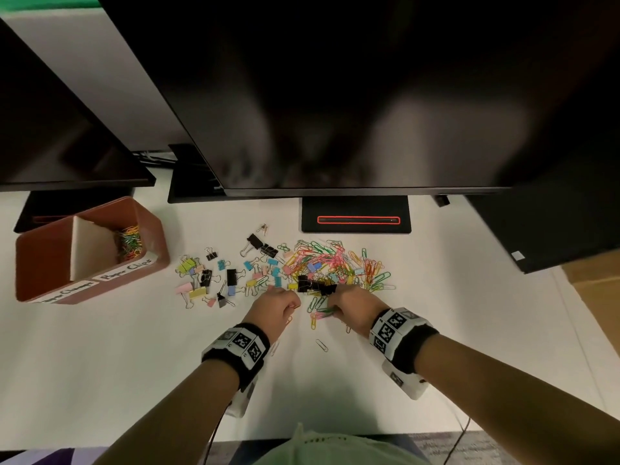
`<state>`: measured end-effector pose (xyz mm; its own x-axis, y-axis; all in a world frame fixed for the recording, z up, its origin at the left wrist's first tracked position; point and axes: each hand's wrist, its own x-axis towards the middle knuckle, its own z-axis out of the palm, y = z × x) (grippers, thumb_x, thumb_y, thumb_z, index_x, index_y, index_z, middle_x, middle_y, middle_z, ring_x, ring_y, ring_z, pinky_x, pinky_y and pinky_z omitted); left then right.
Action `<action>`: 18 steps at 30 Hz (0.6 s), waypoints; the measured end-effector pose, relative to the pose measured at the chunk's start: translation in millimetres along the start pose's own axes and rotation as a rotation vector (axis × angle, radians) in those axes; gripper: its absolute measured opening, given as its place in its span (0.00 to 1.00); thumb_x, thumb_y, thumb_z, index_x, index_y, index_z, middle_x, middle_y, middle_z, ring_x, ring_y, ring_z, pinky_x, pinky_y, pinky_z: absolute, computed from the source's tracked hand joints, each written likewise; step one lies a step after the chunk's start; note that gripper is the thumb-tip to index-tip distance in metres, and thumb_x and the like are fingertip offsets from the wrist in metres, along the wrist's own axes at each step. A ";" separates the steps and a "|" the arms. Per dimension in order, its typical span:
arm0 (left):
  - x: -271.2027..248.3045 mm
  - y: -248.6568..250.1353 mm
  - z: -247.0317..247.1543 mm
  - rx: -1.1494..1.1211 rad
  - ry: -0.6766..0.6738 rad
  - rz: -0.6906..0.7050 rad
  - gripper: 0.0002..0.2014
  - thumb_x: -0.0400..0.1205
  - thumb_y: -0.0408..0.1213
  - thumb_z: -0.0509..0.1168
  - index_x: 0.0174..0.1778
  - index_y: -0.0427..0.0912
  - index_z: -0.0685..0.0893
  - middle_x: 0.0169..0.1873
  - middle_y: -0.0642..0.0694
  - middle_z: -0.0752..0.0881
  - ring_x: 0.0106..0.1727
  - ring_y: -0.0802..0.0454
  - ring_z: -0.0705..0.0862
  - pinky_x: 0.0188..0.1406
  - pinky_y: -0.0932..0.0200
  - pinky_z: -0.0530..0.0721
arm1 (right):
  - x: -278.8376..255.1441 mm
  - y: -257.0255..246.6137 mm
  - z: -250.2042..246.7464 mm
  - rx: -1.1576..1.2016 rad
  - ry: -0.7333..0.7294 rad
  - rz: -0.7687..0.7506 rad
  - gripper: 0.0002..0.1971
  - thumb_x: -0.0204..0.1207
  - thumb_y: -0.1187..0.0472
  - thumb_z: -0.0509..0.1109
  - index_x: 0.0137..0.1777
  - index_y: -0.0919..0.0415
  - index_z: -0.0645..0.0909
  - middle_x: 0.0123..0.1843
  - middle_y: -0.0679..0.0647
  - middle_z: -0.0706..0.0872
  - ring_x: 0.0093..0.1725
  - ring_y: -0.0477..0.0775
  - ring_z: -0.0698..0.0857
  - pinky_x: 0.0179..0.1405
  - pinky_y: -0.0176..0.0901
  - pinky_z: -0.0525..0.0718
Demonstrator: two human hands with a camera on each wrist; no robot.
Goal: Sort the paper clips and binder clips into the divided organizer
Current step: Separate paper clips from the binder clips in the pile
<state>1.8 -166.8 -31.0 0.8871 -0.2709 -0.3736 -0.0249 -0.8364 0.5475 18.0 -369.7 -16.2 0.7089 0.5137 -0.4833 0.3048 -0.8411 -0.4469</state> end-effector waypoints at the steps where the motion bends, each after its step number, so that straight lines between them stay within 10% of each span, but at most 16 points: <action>1: 0.2 -0.7 0.6 0.008 -0.003 0.004 0.10 0.81 0.29 0.60 0.55 0.41 0.83 0.49 0.42 0.84 0.54 0.47 0.79 0.54 0.59 0.77 | 1.0 -2.0 -0.4 -0.014 -0.004 0.014 0.11 0.80 0.64 0.61 0.56 0.64 0.83 0.58 0.61 0.82 0.56 0.61 0.81 0.53 0.46 0.78; 18: -13.4 -19.5 -16.6 -0.223 0.105 -0.001 0.09 0.77 0.26 0.67 0.48 0.42 0.86 0.42 0.49 0.86 0.44 0.56 0.84 0.49 0.65 0.83 | 6.3 -20.7 -15.2 -0.061 -0.163 0.079 0.11 0.80 0.61 0.63 0.55 0.65 0.84 0.56 0.61 0.84 0.55 0.60 0.83 0.54 0.48 0.80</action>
<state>-1.9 -138.9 -24.2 0.9303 -0.2100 -0.3008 0.0676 -0.7077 0.7033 25.8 -351.6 1.5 0.6211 0.4622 -0.6329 0.2937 -0.8860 -0.3588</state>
